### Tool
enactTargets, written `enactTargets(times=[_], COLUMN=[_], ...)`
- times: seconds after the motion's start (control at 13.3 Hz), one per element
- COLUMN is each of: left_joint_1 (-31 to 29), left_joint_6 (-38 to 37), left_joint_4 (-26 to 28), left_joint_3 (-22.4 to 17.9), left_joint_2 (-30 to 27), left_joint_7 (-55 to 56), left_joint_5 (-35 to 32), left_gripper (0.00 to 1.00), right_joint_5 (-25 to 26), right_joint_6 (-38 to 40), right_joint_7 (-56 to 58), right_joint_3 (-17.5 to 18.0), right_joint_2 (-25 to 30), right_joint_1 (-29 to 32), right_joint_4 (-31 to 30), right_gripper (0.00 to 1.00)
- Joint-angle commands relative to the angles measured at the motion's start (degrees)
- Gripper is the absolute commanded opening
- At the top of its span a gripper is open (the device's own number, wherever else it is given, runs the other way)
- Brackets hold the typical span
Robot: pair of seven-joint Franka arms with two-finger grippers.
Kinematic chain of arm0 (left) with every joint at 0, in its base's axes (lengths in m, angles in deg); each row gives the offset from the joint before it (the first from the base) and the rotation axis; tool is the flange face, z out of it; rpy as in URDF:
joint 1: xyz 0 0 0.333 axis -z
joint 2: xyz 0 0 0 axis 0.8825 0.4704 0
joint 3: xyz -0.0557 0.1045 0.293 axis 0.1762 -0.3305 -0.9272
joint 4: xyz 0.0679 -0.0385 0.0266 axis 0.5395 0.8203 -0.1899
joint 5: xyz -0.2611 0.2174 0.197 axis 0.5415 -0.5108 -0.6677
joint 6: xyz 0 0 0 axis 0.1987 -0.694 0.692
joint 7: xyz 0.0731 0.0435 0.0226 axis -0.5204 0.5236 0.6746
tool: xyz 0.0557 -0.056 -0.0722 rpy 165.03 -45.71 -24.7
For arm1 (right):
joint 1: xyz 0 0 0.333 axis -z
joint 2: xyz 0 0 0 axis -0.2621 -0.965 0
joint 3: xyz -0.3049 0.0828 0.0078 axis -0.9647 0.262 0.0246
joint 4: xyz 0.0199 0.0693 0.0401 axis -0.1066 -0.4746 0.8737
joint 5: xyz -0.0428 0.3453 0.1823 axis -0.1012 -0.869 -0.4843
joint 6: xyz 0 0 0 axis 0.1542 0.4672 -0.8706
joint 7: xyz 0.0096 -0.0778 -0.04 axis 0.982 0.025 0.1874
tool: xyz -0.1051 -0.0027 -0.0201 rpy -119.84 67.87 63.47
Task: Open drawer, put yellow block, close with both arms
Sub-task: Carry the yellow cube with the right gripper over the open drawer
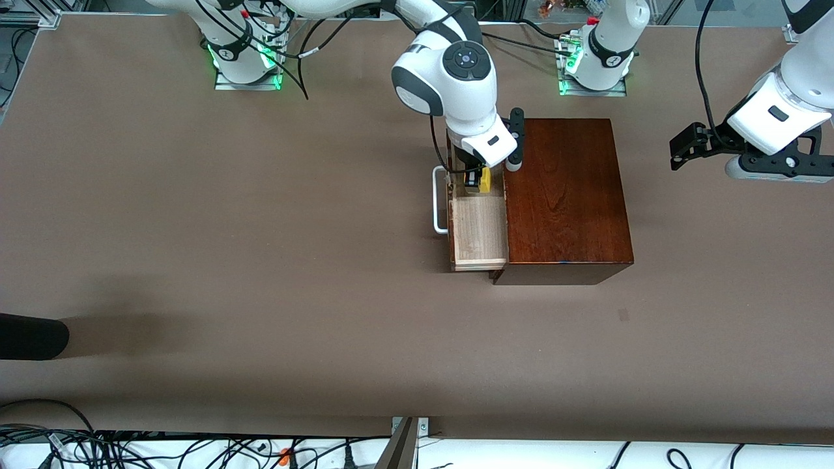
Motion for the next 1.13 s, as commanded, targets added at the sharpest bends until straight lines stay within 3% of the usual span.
enactTargets(times=[0.0, 0.3, 0.6, 0.68, 0.75, 0.9, 0.98, 1.05], left_joint_1=[-0.23, -0.15, 0.03, -0.06, -0.41, -0.24, 0.03, 0.12], left_joint_6=[0.20, 0.20, 0.03, -1.11, -2.86, -4.02, -4.02, -4.02], left_joint_4=[0.42, 0.07, -0.63, -1.51, -3.52, -5.47, -5.47, -5.47], left_joint_3=[0.40, 0.40, 0.40, 0.32, 0.23, 0.23, 0.23, 0.31], left_joint_2=[-0.92, -0.83, -0.48, 0.57, 1.62, 3.04, 3.04, 2.95], left_joint_7=[-1.17, -1.17, -1.08, -1.17, -1.17, -1.08, -1.08, -1.08], left_joint_5=[-1.49, -1.49, -1.49, -1.40, -0.88, -0.87, -0.87, -0.78], left_gripper=[1.00, 1.00, 1.00, 1.00, 1.00, 1.00, 1.00, 1.00], right_joint_5=[2.95, 3.39, 4.62, 4.62, 4.62, 4.62, 4.54, 4.54], right_joint_6=[1.72, 4.01, 3.75, 3.75, 3.84, 4.01, 4.01, 3.84], right_joint_7=[-0.04, 0.57, 1.02, 1.02, 0.93, 0.93, 0.58, 0.58], right_joint_3=[-0.41, -0.49, -0.93, -1.11, -1.20, -1.28, -1.46, -1.63], right_joint_2=[-2.31, -2.84, -4.07, -4.24, -4.24, -3.90, -3.72, -3.63], right_joint_1=[-1.35, -0.92, -1.00, -1.00, -0.92, -0.92, -0.83, -0.74], right_joint_4=[2.15, 2.15, 2.15, 2.15, 2.15, 2.41, 2.68, 2.68], right_gripper=[0.09, 0.10, 0.18, 0.24, 0.40, 0.44, 0.62, 1.00])
